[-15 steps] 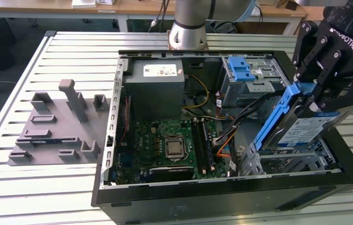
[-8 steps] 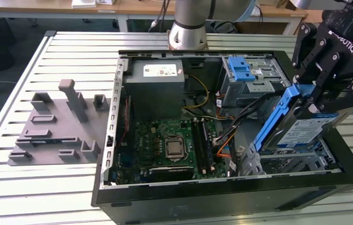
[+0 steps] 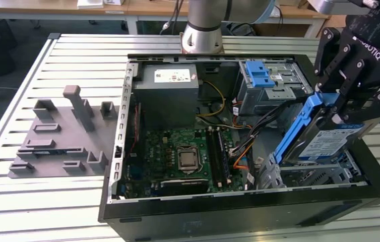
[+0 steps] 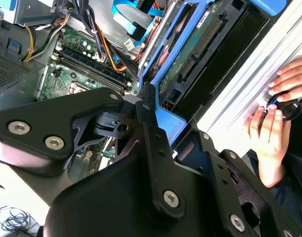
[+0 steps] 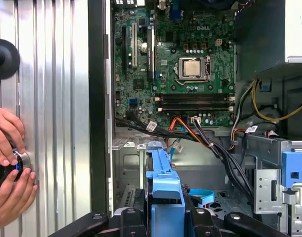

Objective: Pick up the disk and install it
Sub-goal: 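Insert the disk into the insertion slot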

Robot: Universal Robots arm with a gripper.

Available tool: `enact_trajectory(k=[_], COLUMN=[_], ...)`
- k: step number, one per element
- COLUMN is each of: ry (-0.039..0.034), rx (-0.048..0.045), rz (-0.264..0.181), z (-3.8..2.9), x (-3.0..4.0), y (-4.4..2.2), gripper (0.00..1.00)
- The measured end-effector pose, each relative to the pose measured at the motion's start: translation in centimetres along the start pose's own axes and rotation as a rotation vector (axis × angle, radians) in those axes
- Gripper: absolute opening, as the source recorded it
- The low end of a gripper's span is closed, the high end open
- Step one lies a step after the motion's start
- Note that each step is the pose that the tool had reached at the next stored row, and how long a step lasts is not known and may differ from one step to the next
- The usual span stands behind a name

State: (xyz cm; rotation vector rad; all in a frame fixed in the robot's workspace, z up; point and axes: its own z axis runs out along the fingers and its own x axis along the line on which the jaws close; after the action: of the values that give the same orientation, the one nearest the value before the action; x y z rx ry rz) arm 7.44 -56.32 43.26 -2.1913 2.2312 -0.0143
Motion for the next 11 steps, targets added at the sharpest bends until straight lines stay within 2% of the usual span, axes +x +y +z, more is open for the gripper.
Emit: enact_trajectory(k=[11], ry=[-0.0002], rx=[0.0], rz=[-0.012], z=[0.48], x=[0.0], y=[-0.03], gripper=[0.37])
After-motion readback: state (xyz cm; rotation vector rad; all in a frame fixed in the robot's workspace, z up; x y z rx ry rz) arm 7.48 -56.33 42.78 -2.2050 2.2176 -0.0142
